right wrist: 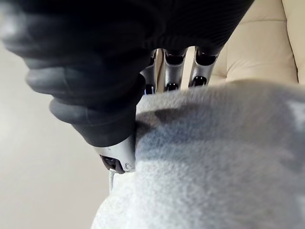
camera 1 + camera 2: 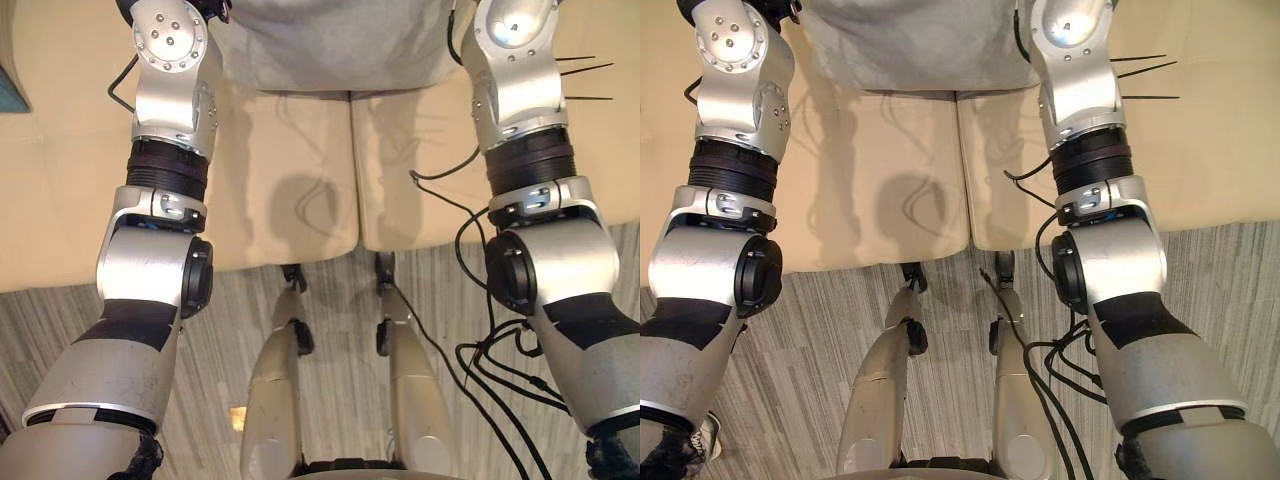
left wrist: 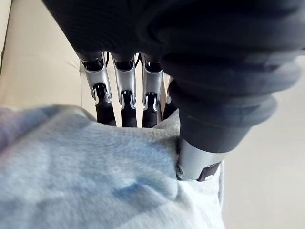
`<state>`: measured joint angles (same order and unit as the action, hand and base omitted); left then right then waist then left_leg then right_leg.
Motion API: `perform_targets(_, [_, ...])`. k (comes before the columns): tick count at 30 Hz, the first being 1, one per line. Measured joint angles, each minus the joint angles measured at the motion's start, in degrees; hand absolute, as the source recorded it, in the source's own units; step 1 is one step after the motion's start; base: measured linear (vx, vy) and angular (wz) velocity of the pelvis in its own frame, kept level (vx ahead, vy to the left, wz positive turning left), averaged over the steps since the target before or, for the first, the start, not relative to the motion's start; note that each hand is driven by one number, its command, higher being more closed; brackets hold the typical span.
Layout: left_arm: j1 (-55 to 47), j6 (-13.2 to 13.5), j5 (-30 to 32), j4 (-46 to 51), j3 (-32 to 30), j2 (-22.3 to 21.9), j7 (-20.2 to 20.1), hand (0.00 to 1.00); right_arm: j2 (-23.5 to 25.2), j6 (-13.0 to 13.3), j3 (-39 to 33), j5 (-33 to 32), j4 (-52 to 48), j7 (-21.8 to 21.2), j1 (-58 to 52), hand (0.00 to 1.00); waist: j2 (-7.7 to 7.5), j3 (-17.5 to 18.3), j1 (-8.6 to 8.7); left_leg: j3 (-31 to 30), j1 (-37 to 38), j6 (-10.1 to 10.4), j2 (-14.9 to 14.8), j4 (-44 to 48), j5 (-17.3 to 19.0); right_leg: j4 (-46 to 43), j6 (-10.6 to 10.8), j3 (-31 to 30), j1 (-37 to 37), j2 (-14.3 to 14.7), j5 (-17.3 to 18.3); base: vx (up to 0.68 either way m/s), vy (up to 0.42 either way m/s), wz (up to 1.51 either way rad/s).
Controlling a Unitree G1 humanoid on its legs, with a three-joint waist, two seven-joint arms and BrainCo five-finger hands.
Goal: Pick up cushions and gather them together orderly.
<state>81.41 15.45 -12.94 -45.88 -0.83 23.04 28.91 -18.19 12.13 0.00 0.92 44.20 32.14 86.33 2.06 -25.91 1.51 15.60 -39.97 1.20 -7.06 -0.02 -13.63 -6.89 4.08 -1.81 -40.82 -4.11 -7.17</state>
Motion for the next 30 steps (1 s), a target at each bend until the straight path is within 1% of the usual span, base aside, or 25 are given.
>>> perform_targets(3, [-0.35, -0.08, -0.8, -1.6, -0.14, 1.03, -0.24, 0.0, -1.63, -0.04, 0.02, -2.35, 0.26, -1.17, -0.02, 0.0, 0.02, -0.02, -0.28, 0.02, -0.43, 0.05, 0.02, 0.0, -0.03, -0.06, 0.0, 0.06, -0.44, -0.04, 0.01, 0.0, 0.0, 0.0])
perform_targets(5, [-1.16, -0.13, -1.17, -1.65, -0.18, 2.71, -0.38, 0.0, -3.39, -0.04, -0.02, -3.83, 0.3, -1.7, -0.25, 0.0, 0.06, -0.21, -0.36, -0.05, -0.5, 0.38, 0.0, 0.01, -0.26, -0.19, -0.01, 0.12, -0.51, -0.06, 0.04, 0.0, 0.0, 0.0])
perform_targets(7, [-1.73, -0.14, -1.42, -1.29, -2.54, 6.02, -1.27, 0.0, -7.11, -0.02, -0.63, -6.48, -0.71, -2.51, -1.01, 0.0, 0.08, -0.97, -0.42, -0.22, -0.5, 0.39, -0.06, 0.26, -0.27, -2.21, -0.17, 0.14, -1.33, -0.12, 1.03, 0.0, 0.0, 0.0])
perform_targets(8, [-2.09, -0.17, -1.86, -0.87, -2.93, 6.97, -1.36, 0.0, -8.04, -0.01, -1.23, -7.5, -1.57, -2.56, -1.7, 0.0, 0.11, -0.99, -0.56, -0.22, -0.54, 0.4, -0.09, 0.26, -0.27, -2.9, -0.28, 0.14, -1.72, -0.14, 1.21, -0.03, 0.011, 0.04])
perform_targets(9, [-4.12, -0.19, -2.96, 1.72, -4.26, 8.79, -1.55, 0.0, -9.64, 0.03, -2.87, -8.95, -4.5, -2.69, -4.24, 0.0, 0.11, -0.99, -0.7, -0.22, -0.53, 0.89, -0.12, 0.27, -0.61, -4.05, -0.46, 0.16, -2.21, -0.17, 1.5, -0.03, 0.005, 0.05])
perform_targets(10, [-6.21, -0.16, -4.4, 4.27, -5.15, 10.7, -2.19, 0.0, -11.22, 0.16, -4.52, -10.44, -7.47, -3.3, -7.13, 0.0, 0.11, -0.98, -0.76, -0.35, -0.33, 0.97, -0.03, 0.28, -0.66, -5.39, -0.29, 0.1, -2.44, -0.15, 2.66, -0.02, 0.0, 0.11])
perform_targets(11, [-7.29, -0.17, -5.0, 5.48, -5.68, 11.35, -2.73, 0.0, -12.13, 0.27, -5.29, -11.18, -9.1, -3.58, -8.8, 0.0, 0.11, -0.98, -0.75, -0.48, -0.09, 0.97, 0.04, 0.28, -0.66, -6.29, -0.32, 0.12, -2.6, -0.16, 3.31, -0.02, -0.018, 0.13])
perform_targets(12, [-10.6, -0.07, -5.67, 8.59, -6.63, 12.46, -3.37, 0.0, -13.36, 0.42, -6.71, -12.52, -12.95, -4.14, -13.27, 0.0, 0.07, -0.96, -0.99, -0.5, 0.69, 0.99, -0.04, 0.28, -0.65, -8.03, -0.42, 0.14, -2.63, -0.27, 4.1, -0.01, -0.029, 0.13])
perform_targets(15, [-20.36, 0.07, -6.22, 16.21, -7.31, 13.33, -5.45, 0.0, -14.3, 1.21, -7.42, -15.14, -21.03, -6.54, -23.29, 0.0, 0.02, -0.93, -1.16, -0.24, 3.33, 1.29, -0.26, 0.28, -0.41, -10.39, -0.66, 0.15, -1.07, -0.38, 5.68, -0.01, -0.055, 0.05])
perform_targets(16, [-26.96, 0.13, -6.05, 20.32, -7.15, 12.66, -6.72, 0.0, -14.25, 1.57, -7.17, -16.24, -25.34, -8.39, -30.21, 0.0, -0.02, -0.89, -1.19, -0.03, 5.56, 1.69, -0.53, 0.27, -0.05, -10.43, -0.66, 0.16, 1.1, -0.31, 6.22, 0.01, -0.076, 0.01])
perform_targets(17, [-31.08, 0.16, -5.93, 22.26, -7.11, 11.82, -7.77, 0.0, -14.22, 1.7, -7.15, -16.6, -27.51, -9.63, -34.45, 0.0, -0.03, -0.8, -1.22, -0.02, 6.76, 1.9, -0.59, 0.28, 0.27, -10.44, -0.78, 0.2, 2.4, -0.29, 6.64, 0.02, -0.098, 0.03])
perform_targets(18, [-36.15, 0.34, -5.58, 24.74, -7.15, 10.29, -8.67, 0.0, -13.73, 2.15, -7.12, -16.96, -30.16, -10.97, -40.15, 0.0, -0.05, -0.59, -1.36, -0.01, 8.5, 1.92, -0.69, 0.38, 1.08, -10.48, -0.7, 0.31, 4.17, -0.23, 7.3, 0.02, -0.084, 0.05])
perform_targets(19, [-42.1, 0.66, -4.89, 26.38, -7.04, 8.13, -9.63, 0.0, -12.65, 2.67, -7.14, -17.32, -32.28, -12.26, -46.35, 0.0, -0.11, 0.41, -1.39, 0.02, 9.61, 1.82, -0.82, 0.74, 2.02, -10.61, -0.76, 0.43, 5.43, -0.17, 8.09, 0.04, -0.08, 0.06])
perform_targets(20, [-50.18, 0.66, -4.13, 27.73, -6.67, 4.2, -11.39, 0.0, -10.33, 3.04, -7.14, -17.38, -34.1, -14.25, -54.73, 0.0, -0.2, 2.7, -1.35, 0.02, 10.67, 1.84, -0.86, 1.06, 2.94, -10.97, -0.75, 0.58, 6.58, -0.21, 9.01, 0.08, -0.068, 0.06])
perform_targets(21, [-55.84, 0.64, -3.73, 28.07, -5.8, 1.27, -12.31, 0.0, -8.32, 3.16, -7.09, -17.51, -34.64, -15.72, -60.13, 0.0, -0.14, 3.99, -1.33, 0.0, 11.83, 1.9, -0.85, 1.04, 3.26, -10.98, -0.82, 0.73, 7.72, -0.25, 9.58, 0.12, -0.075, 0.07])
perform_targets(22, [-63.82, 0.39, -2.57, 28.05, -4.21, -2.79, -14.27, 0.0, -5.05, 3.15, -6.95, -18.08, -34.63, -17.98, -67.62, 0.0, -0.2, 4.89, -1.36, -0.11, 14.39, 2.23, -0.83, 1.06, 3.92, -10.97, -0.97, 0.99, 10.35, -0.24, 10.33, 0.15, -0.071, 0.11])
perform_targets(23, [-69.58, -0.03, -2.01, 27.99, -2.54, -5.47, -15.86, 0.0, -2.43, 3.12, -6.88, -18.07, -34.33, -19.42, -73.26, 0.0, -0.21, 5.73, -1.35, -0.4, 16.07, 2.23, -0.81, 1.13, 4.12, -10.99, -0.99, 1.26, 12.17, -0.24, 11.06, 0.13, -0.059, 0.11])
perform_targets(24, [-73.0, -0.16, -1.28, 27.77, -1.7, -6.9, -16.75, 0.0, -0.85, 3.07, -6.83, -18.02, -34.03, -20.43, -76.55, 0.0, -0.17, 6.38, -1.19, -0.52, 16.96, 2.37, -0.73, 1.15, 4.34, -10.94, -1.16, 1.44, 13.16, -0.18, 11.35, 0.12, -0.05, 0.1])
perform_targets(25, [-78.65, -0.5, 0.72, 26.67, -0.82, -9.43, -18.67, 0.0, 2.13, 2.98, -6.74, -16.98, -32.63, -22.38, -81.54, 0.0, -0.27, 7.69, -1.13, -0.76, 18.52, 2.74, -0.74, 1.07, 4.74, -10.5, -1.28, 1.59, 14.93, 0.02, 11.65, 0.1, -0.035, 0.04])
perform_targets(26, [-80.44, -0.63, 1.46, 25.82, -0.78, -10.22, -19.33, 0.0, 3.1, 2.96, -6.61, -16.41, -31.68, -22.94, -82.95, 0.0, -0.24, 8.11, -1.09, -0.88, 19.22, 2.87, -0.81, 1.0, 4.85, -10.06, -1.3, 1.63, 15.75, 0.12, 11.67, 0.13, -0.05, -0.03])
perform_targets(28, [-87.01, -1.54, 4.88, 18.99, -1.0, -12.81, -21.65, 0.0, 6.28, 2.59, -6.11, -13.98, -25.28, -25.65, -88.9, 0.0, -0.23, 10.59, -0.82, -1.14, 22.92, 3.31, -0.97, 0.73, 5.66, -8.2, -1.29, 1.69, 19.88, 0.42, 11.68, 0.09, -0.042, -0.1])
perform_targets(29, [-88.0, -1.73, 5.47, 17.61, -1.07, -13.13, -22.07, 0.0, 6.65, 2.51, -6.11, -13.21, -23.96, -26.2, -89.94, 0.0, -0.24, 11.36, -0.78, -1.05, 23.58, 3.32, -0.97, 0.6, 5.78, -7.8, -1.28, 1.65, 20.61, 0.45, 11.67, 0.07, -0.009, -0.08])
perform_targets(30, [-89.99, -2.02, 7.22, 14.24, -1.35, -13.72, -23.05, 0.0, 7.3, 2.5, -6.11, -11.39, -20.28, -27.45, -92.61, 0.0, -0.26, 12.93, -0.67, -0.9, 25.67, 3.41, -0.91, -0.06, 6.07, -6.47, -1.22, 1.63, 22.87, 0.48, 11.63, 0.06, 0.005, -0.06])
